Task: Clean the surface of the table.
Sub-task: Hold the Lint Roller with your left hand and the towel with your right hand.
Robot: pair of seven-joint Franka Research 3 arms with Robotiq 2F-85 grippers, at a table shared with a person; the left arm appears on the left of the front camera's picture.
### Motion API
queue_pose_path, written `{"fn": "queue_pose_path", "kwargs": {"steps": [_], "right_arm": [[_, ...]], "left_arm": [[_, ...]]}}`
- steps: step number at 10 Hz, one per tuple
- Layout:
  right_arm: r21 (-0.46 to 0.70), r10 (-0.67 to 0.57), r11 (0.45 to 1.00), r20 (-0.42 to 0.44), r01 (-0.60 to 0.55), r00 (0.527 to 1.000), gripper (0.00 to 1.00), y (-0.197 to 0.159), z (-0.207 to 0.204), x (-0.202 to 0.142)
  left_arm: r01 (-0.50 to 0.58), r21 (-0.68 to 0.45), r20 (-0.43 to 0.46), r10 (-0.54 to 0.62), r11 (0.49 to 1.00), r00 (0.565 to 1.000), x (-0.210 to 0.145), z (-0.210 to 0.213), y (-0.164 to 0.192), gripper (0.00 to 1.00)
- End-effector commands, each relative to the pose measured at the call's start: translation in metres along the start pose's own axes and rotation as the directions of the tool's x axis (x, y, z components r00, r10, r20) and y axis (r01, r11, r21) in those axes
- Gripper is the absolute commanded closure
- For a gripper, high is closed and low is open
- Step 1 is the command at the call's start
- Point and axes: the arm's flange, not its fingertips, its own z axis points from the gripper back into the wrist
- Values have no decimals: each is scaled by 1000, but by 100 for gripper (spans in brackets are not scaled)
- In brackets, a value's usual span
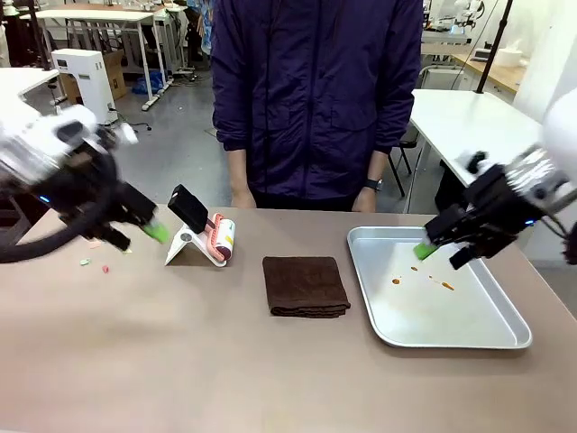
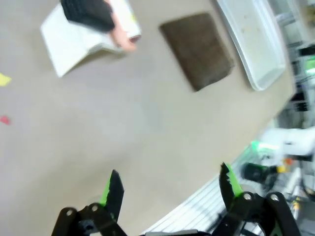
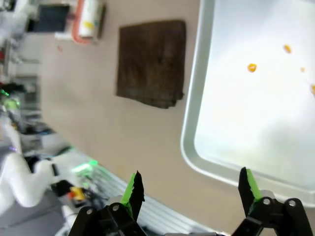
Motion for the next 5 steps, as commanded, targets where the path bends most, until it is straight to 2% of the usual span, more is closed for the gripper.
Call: {"fn": "queue_pose_path", "kwargs": {"steps": [1, 3, 5], "right_arm": [[175, -166, 974, 102, 147, 981, 0, -39, 33, -32], [348, -301, 914, 237, 208, 924, 0, -81, 69, -77], [500, -440, 828, 301, 252, 846, 0, -132, 89, -112]], "left_arm": [[34, -198, 136, -7, 980, 991, -38, 50, 34, 0], [-29, -309, 250, 111, 951, 962, -73, 95, 91, 0], [-190, -400, 295, 322, 897, 900, -95, 110, 154, 0]]}}
